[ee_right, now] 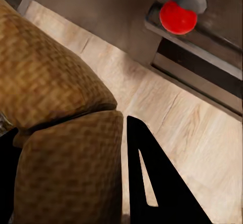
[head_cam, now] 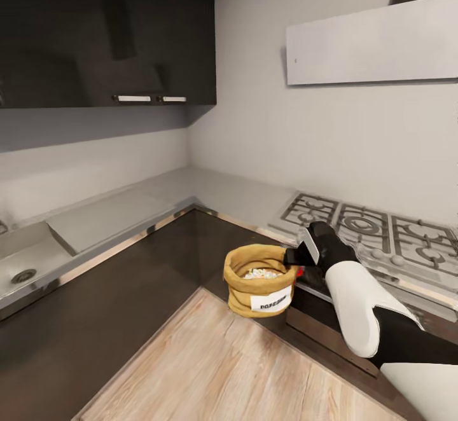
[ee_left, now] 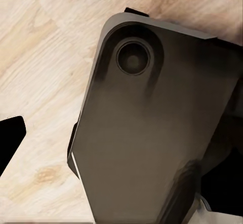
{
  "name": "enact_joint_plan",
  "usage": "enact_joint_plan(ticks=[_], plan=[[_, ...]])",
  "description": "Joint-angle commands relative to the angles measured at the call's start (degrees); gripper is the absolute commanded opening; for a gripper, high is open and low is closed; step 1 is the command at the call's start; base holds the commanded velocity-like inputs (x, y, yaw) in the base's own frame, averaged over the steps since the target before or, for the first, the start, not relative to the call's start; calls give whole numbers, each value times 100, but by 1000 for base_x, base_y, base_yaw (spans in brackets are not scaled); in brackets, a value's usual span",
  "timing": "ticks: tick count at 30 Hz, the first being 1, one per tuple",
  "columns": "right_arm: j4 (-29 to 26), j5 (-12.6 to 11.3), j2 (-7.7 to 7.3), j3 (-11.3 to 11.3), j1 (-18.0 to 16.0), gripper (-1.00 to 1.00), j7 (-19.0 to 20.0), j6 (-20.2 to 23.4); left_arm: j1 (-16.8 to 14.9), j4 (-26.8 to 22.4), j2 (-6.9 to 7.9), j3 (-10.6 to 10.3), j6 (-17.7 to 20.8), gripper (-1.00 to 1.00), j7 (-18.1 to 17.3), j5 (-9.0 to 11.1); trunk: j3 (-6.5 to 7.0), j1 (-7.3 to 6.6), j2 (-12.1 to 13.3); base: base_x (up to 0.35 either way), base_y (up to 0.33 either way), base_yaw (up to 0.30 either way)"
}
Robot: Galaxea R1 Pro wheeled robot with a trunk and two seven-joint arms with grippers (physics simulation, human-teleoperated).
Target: In the kitchen, take the popcorn bag from the countertop, put it into the microwave, and heat it until the popcorn is cooked so the cooked popcorn ends up inside the bag.
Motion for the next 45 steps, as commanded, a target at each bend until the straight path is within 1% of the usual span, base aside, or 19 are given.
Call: enact_joint_plan(ticks=[1,4,11,15,18,24,25,29,33,43,45], plan=[[42,38,-5,-47,-6,-100,12,18,-2,1,-5,6,-16,100,15,12,-7,-3,-5,-302,159,0],[82,39,-22,-48,-6,-100,10,18,-2,1,-7,6,-16,100,20,7,-7,-3,-5,-304,151,-12],[82,40,-39,-48,-6,-100,-4,18,-2,1,8,-5,-16,100,25,15,4,-3,-5,-314,110,-224],[88,37,-194,-48,-6,-100,-15,18,-2,1,10,-19,-16,100,13,0,13,-3,-5,-127,6,-242],[89,34,-238,-48,-6,-100,-17,18,-2,1,14,-20,-16,100,12,-2,19,-3,-5,-9,0,-242],[114,26,-385,-48,-6,-100,-12,18,-2,1,5,-50,-16,100,-2,-30,32,-3,-5,-21,0,-242],[108,38,-419,-48,29,-100,-2,18,-2,1,-29,-39,-19,100,42,-59,34,-3,-5,-315,0,-242],[106,43,-452,-48,63,-100,6,18,-2,1,-35,-38,-16,100,56,-57,43,-3,-5,-340,0,-242],[106,29,-563,-48,64,-100,9,18,-2,1,-35,-38,-25,100,56,-64,51,-3,-5,-346,0,-242],[114,26,-608,-48,76,-100,11,18,-2,1,-35,-35,-25,100,56,-64,73,-3,-5,-346,0,-265],[115,10,-729,-48,88,-100,36,18,-2,1,-35,-32,-25,100,56,-64,77,-3,-5,-346,0,-290]])
